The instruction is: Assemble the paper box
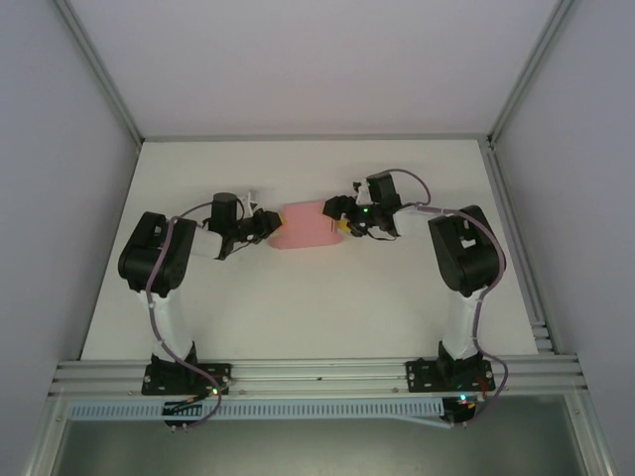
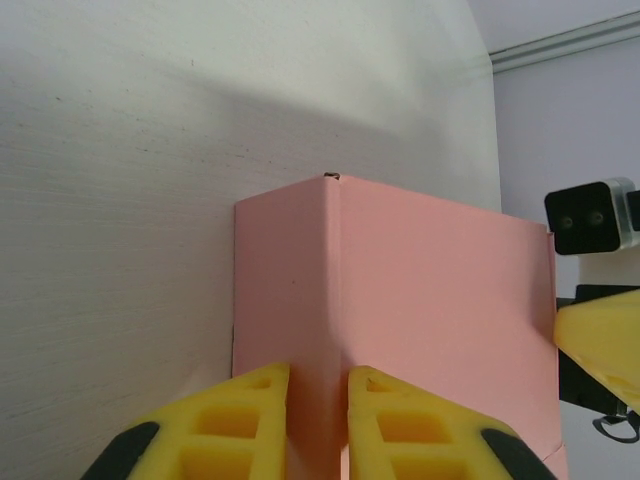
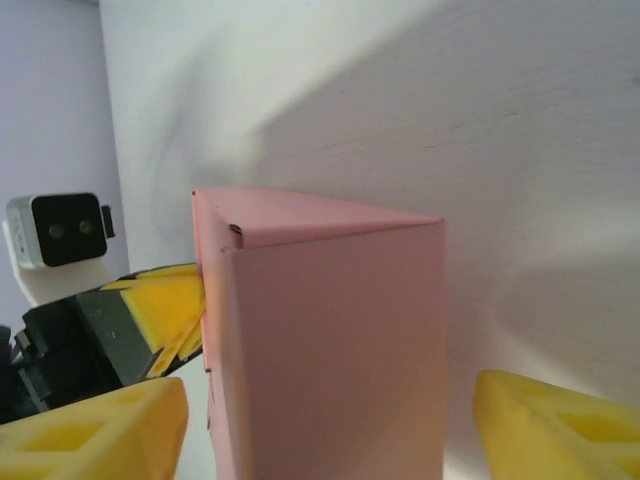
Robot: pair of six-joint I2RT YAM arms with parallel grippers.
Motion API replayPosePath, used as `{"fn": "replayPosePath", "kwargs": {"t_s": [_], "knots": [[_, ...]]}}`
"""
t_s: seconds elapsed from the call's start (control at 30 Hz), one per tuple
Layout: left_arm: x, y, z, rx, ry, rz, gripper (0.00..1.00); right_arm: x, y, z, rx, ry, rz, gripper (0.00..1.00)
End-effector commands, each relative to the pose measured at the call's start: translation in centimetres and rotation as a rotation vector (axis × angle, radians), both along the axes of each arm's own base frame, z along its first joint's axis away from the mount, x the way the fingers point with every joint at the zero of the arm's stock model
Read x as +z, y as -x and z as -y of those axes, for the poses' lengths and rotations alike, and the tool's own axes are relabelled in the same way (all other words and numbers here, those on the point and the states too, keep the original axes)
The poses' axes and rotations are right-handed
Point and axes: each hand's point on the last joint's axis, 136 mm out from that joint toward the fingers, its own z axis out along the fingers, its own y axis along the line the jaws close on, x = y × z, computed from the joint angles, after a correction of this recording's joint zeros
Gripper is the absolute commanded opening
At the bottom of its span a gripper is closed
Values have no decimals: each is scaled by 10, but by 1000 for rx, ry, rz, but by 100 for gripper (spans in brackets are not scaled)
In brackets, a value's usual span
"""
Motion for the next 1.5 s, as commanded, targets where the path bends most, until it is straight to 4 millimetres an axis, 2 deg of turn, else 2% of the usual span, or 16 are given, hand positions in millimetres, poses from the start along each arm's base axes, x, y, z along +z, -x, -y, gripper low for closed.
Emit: {"fn": "replayPosePath", "kwargs": {"t_s": [0.0,0.1,0.23,0.3,0.37,0.4,0.47,0.53,0.63,0.77,0.87,0.93,1.03,1.17,1.27,1.47], "knots": [[-19,7,-4,1,-24,-66,16,17,-6,-16,27,-85,27,66],[-16,4,-5,2,-37,-52,17,26,-6,-14,20,-90,53,50],[3,-5,-8,2,-87,24,31,33,-3,-10,8,-89,53,44],[18,-9,-12,11,-122,78,34,37,0,-10,12,-98,55,41],[40,-10,-14,9,-150,152,47,40,2,-8,3,-103,62,40],[51,-9,-17,10,-171,191,63,42,4,-7,0,-103,59,40],[73,-6,-22,14,-254,278,83,47,7,-5,-7,-103,64,39],[92,-1,-28,23,-365,364,99,50,10,-2,-16,-96,44,39],[125,18,-27,3,-545,551,100,54,15,1,-26,-85,16,39],[161,72,2,-180,-734,889,100,60,27,6,-20,-69,-58,39],[170,120,30,-390,-864,1063,100,65,40,9,4,-68,-143,39],[177,134,34,-420,-971,1118,100,68,49,10,10,-82,-198,40],[179,145,39,-468,-1069,1176,100,73,61,13,17,-102,-310,42],[168,158,50,-594,-1168,1134,100,79,76,12,48,-129,-428,45],[154,154,55,-611,-1308,1159,100,86,83,12,54,-145,-475,43],[128,143,56,-633,-1440,1136,100,97,93,15,55,-162,-545,43]]}}
